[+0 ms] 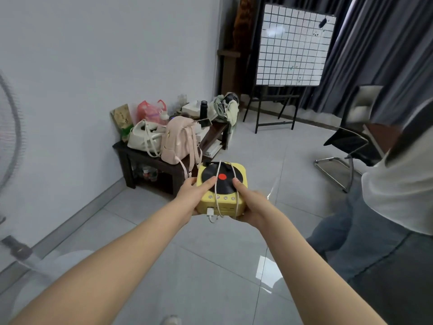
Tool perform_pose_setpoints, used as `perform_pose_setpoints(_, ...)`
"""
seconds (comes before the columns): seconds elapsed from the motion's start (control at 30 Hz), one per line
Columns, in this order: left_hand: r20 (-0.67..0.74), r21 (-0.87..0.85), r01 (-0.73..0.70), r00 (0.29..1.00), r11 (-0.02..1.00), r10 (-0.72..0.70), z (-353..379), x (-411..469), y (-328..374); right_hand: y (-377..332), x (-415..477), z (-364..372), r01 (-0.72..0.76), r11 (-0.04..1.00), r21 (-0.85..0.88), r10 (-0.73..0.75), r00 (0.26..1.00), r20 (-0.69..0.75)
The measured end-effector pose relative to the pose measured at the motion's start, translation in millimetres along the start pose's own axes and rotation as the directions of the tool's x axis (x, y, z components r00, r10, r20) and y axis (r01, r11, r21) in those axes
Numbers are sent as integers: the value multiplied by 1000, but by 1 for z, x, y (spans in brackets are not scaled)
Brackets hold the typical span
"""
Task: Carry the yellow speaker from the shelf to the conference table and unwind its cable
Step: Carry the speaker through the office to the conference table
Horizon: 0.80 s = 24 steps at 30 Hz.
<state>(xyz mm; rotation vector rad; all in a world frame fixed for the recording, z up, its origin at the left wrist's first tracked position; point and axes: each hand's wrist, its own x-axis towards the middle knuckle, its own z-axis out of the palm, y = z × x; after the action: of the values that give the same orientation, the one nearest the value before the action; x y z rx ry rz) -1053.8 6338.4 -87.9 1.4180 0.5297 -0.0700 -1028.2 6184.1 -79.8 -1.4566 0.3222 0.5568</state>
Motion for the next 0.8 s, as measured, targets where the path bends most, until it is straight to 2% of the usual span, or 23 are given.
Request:
perform_pose_setpoints(0.33,137,9,19,990,1000,-20,11,147,61,-70,122,18,17,999,30,-13,994,-109)
perform_pose_setpoints(0.53,214,58,26,976,998,-38,26,228,93,-103,188,21,45,992,115,-24,983,-181)
perform_pose_setpoints(0.8,279,87,54,957,995,-77,64,294,119,-138,252,-1,55,983,174,-14,973,-229)
